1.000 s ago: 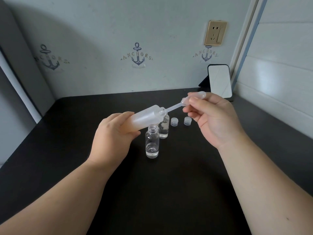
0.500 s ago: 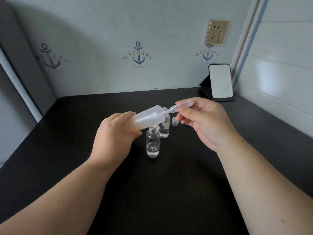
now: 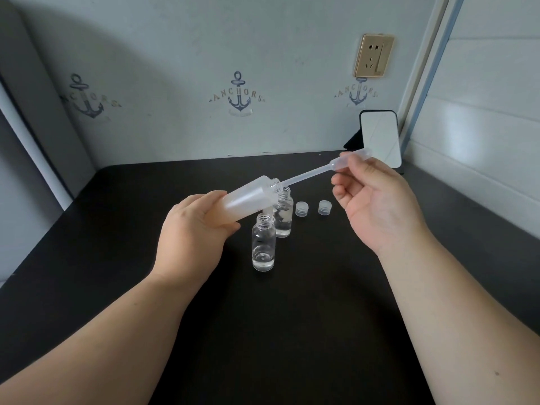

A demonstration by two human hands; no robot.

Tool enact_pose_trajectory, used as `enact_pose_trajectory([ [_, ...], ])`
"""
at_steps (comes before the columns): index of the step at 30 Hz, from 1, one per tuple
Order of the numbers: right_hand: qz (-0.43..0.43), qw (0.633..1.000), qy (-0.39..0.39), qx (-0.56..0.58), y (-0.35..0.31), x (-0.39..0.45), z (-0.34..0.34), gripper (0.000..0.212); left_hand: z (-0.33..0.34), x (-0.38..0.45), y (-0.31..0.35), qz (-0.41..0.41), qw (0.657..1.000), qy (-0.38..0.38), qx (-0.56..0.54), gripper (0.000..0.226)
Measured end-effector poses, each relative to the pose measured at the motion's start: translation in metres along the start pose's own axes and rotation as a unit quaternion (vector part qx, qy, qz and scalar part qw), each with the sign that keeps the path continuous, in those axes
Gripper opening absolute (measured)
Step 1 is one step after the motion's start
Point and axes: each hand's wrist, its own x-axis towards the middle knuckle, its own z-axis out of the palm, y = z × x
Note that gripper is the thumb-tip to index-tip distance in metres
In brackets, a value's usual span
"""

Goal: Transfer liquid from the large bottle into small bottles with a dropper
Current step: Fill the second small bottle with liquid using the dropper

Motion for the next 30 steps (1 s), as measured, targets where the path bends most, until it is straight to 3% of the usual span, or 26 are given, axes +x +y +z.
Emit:
enact_pose_trajectory([
  [8,-0.002,0.981,0.109,0.164,-0.008,0.005,-0.011,0.011,-0.002,0.001,0.001,-0.025,0.999,0.016,-0.023,0.038],
  [13,-0.007,0.971,0.139,0.195,-0.008,0.006,-0.014,0.019,-0.003,0.002,0.000,-0.051,0.996,0.023,-0.063,0.031],
  [22,0.015,0.963,0.141,0.228,-0.009,0.006,-0.013,0.023,-0.001,0.002,0.000,-0.103,0.989,0.019,-0.107,0.035],
  [30,0.011,0.976,0.129,0.174,-0.006,0.007,-0.011,0.024,0.002,0.004,-0.001,-0.121,0.987,0.008,-0.105,0.041],
])
